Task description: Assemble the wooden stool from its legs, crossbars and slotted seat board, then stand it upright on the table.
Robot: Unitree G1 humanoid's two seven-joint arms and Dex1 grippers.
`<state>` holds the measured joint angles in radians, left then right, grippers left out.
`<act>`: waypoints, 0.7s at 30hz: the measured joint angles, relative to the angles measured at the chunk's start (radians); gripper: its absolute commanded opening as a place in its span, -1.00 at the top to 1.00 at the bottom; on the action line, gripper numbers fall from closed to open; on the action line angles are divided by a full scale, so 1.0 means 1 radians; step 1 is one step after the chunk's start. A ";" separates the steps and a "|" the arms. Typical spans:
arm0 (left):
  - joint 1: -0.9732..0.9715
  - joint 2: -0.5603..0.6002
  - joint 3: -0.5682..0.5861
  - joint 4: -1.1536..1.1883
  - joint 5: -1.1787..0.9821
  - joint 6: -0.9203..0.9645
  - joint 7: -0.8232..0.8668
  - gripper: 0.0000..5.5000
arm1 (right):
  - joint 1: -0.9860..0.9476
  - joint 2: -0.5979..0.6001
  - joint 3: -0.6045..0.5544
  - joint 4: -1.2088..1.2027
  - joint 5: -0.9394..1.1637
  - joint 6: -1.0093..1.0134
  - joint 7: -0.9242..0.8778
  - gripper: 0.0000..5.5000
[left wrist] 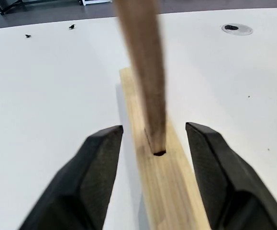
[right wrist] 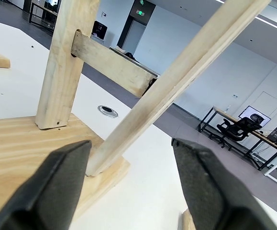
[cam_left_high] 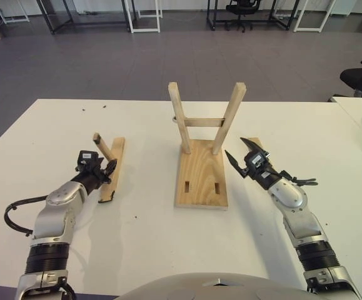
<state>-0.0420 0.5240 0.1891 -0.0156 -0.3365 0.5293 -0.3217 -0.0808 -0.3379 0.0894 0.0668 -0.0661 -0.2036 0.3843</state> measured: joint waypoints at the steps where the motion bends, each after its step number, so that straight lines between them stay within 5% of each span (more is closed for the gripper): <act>1: 0.002 0.001 0.000 -0.029 0.004 0.042 0.012 -0.14 | 0.002 0.000 0.000 0.000 0.000 0.000 -0.004 -0.14; 6: 0.037 -0.025 -0.016 -0.122 0.004 0.192 0.052 -0.24 | 0.013 0.014 0.005 0.000 -0.012 0.000 -0.019 -0.14; 14: 0.038 -0.033 -0.050 -0.104 0.066 0.227 0.064 0.23 | 0.014 0.025 0.014 0.005 -0.019 0.000 -0.031 -0.14; 21: 0.061 0.030 -0.111 -0.065 0.135 0.136 0.013 0.26 | 0.015 0.032 0.015 0.003 -0.018 0.002 -0.039 -0.14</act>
<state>0.0195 0.5541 0.0783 -0.0804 -0.2013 0.6652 -0.3089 -0.0659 -0.3055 0.1046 0.0693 -0.0845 -0.2013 0.3453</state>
